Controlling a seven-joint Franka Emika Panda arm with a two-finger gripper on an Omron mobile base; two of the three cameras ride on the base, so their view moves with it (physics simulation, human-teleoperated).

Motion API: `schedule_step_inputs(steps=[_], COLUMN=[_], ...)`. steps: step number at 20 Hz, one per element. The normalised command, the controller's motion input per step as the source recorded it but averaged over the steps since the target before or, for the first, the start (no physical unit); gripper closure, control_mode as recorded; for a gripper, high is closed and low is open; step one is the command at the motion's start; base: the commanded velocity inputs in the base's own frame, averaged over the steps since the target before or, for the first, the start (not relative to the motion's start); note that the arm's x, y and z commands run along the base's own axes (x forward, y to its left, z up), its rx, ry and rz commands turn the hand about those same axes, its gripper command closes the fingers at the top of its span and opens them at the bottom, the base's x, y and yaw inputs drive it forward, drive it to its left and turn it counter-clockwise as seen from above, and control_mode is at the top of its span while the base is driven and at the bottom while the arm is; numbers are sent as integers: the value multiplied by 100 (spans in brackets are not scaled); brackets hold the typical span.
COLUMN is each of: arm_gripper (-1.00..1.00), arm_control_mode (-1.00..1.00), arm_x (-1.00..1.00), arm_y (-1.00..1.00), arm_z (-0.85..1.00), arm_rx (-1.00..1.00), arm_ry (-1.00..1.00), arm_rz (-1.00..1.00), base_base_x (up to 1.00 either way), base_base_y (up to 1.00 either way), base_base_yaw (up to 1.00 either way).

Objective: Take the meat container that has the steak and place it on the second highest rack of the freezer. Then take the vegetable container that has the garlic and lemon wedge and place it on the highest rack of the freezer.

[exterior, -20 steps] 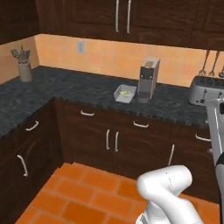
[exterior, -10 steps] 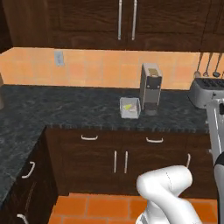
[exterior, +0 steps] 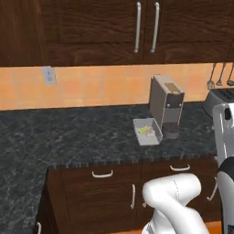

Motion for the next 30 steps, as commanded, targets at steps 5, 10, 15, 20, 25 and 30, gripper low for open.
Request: schedule_step_inputs(steps=[5,10,15,20,25,30], arm_gripper=[-100,-100,-100,-100,-100,-100], arm_control_mode=[100,100,-100,-100,-100,-100], arm_x=[0,0,56,54,54,82], arm_y=[0,0,12,59,27,-23], arm_z=[0,0,-28,-64,-59,-65], arm_rx=[0,0,-5,-3,-2,6], arm_ry=[0,0,2,12,5,16], arm_rz=[0,0,-10,-17,-13,0], base_base_x=[43,57,0,0,0,0], base_base_y=[0,0,0,0,0,0], base_base_yaw=[-10,-8,0,0,0,0])
